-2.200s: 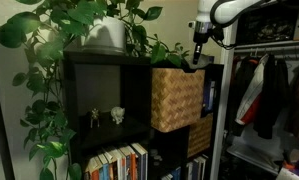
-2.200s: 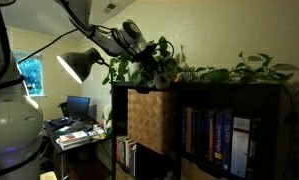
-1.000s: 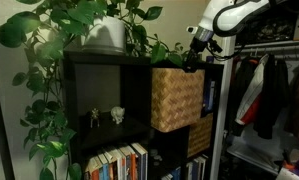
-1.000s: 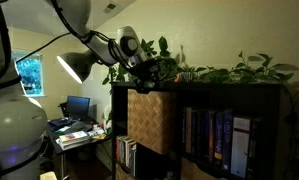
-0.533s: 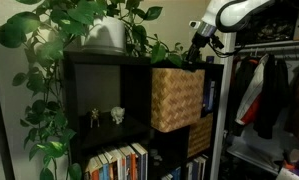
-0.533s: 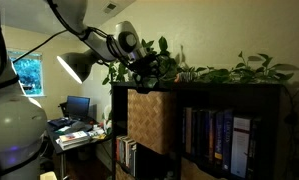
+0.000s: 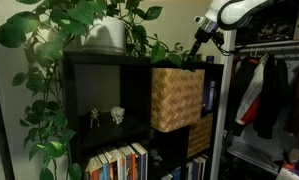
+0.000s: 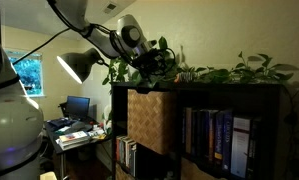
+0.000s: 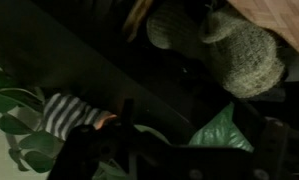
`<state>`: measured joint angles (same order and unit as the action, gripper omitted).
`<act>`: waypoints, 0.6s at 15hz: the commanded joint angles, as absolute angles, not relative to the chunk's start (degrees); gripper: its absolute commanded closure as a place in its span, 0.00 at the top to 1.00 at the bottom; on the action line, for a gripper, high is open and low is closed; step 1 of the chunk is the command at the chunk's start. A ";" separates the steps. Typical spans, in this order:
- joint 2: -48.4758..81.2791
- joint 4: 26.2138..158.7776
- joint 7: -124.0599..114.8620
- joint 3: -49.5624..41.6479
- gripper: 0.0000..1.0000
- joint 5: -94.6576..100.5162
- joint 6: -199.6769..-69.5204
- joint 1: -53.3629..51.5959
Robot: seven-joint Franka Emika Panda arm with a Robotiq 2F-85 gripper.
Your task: Pull out the topmost basket, pick up the socks from the top of the shelf and place them in the basket, push the basket backwards
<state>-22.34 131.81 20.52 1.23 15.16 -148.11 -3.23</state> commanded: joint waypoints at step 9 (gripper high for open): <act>-15.29 123.77 -5.69 5.15 1.00 21.29 -149.30 5.53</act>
